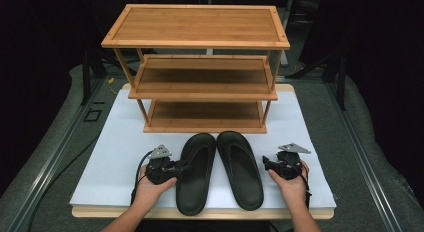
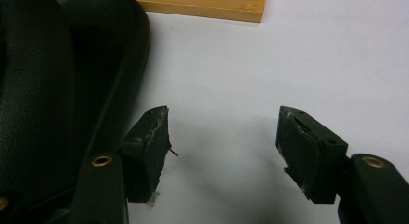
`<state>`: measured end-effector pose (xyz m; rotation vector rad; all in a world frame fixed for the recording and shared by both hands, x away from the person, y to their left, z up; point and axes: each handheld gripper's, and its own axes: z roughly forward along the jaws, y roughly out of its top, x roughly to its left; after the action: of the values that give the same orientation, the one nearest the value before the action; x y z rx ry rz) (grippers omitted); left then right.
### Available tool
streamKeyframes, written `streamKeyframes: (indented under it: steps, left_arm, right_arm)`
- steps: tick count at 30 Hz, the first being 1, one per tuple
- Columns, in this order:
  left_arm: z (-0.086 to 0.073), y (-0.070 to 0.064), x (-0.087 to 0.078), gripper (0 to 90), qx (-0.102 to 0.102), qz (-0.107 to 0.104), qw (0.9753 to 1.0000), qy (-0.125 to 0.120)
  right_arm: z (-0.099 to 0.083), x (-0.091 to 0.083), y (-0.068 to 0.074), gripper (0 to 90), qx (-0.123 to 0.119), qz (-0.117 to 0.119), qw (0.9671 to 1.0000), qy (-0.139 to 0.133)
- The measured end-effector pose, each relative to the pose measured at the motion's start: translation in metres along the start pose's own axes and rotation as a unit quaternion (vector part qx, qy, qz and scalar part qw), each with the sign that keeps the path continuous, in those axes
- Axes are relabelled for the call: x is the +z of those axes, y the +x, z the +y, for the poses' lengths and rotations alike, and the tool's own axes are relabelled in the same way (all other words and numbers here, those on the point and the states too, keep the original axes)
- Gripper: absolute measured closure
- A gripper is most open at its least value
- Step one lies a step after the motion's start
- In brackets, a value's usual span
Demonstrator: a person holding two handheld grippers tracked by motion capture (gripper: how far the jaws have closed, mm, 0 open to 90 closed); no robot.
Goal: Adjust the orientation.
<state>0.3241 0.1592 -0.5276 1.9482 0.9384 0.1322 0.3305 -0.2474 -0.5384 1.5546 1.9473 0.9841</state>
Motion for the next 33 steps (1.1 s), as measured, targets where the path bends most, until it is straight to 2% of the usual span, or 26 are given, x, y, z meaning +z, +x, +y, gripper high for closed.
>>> streamKeyframes:
  steps: [8,11,17,22,27,30,33]
  left_arm:
    - [0.004,0.012,-0.016,69.9,0.003,0.039,0.9991,-0.015]
    - [0.004,0.018,-0.021,70.1,-0.003,0.048,0.9987,-0.017]
    - [0.004,0.024,-0.027,70.0,0.011,0.082,0.9965,-0.011]
    - [0.003,0.027,-0.027,69.3,0.009,0.087,0.9961,-0.002]
    - [0.001,0.025,-0.035,65.6,0.017,0.094,0.9953,-0.013]
    - [-0.011,0.022,-0.044,56.0,0.015,0.099,0.9948,-0.019]
    - [-0.022,0.023,-0.048,56.5,0.001,0.092,0.9955,-0.023]
  right_arm:
    - [0.0,0.0,-0.001,36.4,0.002,0.0,1.0,-0.001]
    - [0.0,-0.001,-0.001,36.4,0.002,0.0,1.0,0.0]
    - [0.0,-0.001,-0.001,36.4,0.003,-0.003,1.0,0.0]
    - [-0.001,-0.001,-0.001,36.3,0.006,-0.002,1.0,-0.002]
    - [0.0,-0.002,-0.001,36.3,0.008,-0.004,0.9999,-0.005]
    - [0.0,-0.003,-0.001,36.3,0.009,-0.005,0.9999,-0.008]
    - [-0.001,-0.003,0.0,36.3,0.008,-0.006,0.9999,-0.007]
